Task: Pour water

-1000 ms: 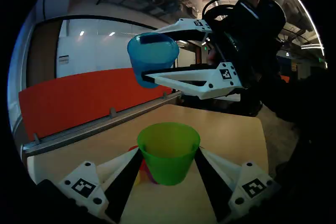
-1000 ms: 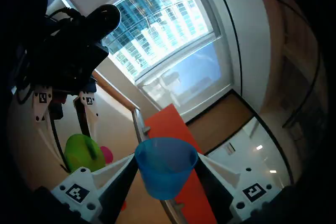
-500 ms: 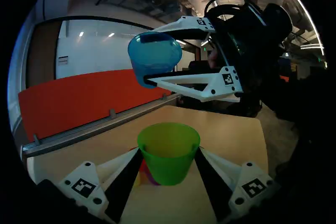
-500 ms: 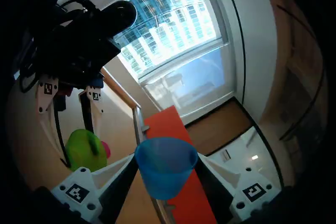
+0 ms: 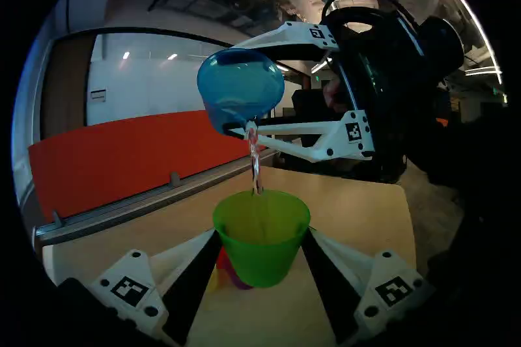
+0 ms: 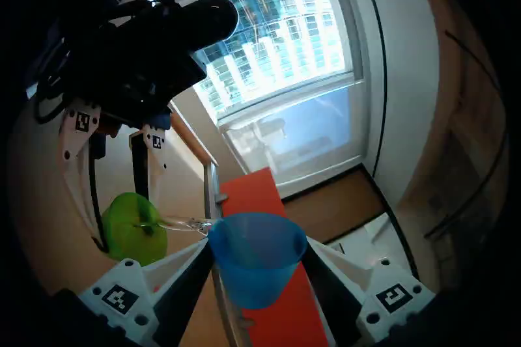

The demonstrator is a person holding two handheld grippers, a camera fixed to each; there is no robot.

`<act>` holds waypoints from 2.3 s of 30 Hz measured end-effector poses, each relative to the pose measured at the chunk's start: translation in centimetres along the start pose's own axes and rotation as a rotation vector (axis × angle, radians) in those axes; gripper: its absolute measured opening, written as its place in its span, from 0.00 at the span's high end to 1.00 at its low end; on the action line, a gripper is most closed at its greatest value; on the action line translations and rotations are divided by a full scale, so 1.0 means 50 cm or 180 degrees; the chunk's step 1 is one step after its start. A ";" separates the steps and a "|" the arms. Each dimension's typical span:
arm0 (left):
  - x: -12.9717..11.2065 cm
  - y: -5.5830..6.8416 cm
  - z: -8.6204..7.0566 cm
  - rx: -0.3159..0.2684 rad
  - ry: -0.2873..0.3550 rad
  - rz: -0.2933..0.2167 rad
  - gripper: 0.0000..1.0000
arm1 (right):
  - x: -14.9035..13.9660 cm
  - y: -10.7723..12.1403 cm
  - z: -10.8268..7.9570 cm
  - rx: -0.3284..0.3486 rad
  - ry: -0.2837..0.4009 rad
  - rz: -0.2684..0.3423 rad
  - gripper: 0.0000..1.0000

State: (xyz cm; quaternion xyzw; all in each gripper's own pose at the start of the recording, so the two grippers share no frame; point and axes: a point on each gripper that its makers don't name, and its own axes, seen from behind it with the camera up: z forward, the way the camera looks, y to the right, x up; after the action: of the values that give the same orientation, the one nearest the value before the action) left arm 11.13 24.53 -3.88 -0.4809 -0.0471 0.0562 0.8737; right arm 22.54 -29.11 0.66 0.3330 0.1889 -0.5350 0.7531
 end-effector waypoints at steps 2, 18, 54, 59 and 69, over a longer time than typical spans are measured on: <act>-0.001 0.000 0.000 0.0002 -0.0004 0.0005 0.16 | 0.001 0.001 -0.001 -0.0012 0.0001 -0.0037 0.09; 0.003 0.004 0.002 -0.0002 0.0017 0.0003 0.16 | 0.000 0.010 -0.004 -0.0059 0.0007 -0.0244 0.09; 0.020 0.025 -0.003 -0.0061 0.0111 0.0000 0.17 | 0.008 0.035 -0.003 -0.0125 0.0004 -0.0669 0.09; 0.024 0.025 -0.003 -0.0061 0.0120 0.0009 0.17 | 0.009 0.039 -0.004 -0.0131 -0.0003 -0.0737 0.09; 0.023 0.026 -0.002 -0.0075 0.0130 -0.0023 0.17 | 0.016 0.044 -0.005 -0.0164 0.0003 -0.0869 0.09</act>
State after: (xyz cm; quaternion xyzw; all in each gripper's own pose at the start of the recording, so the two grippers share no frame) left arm 12.20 25.30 -5.01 -0.4920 -0.0316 0.0426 0.8690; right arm 24.88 -29.03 0.62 0.2850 0.2465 -0.6273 0.6816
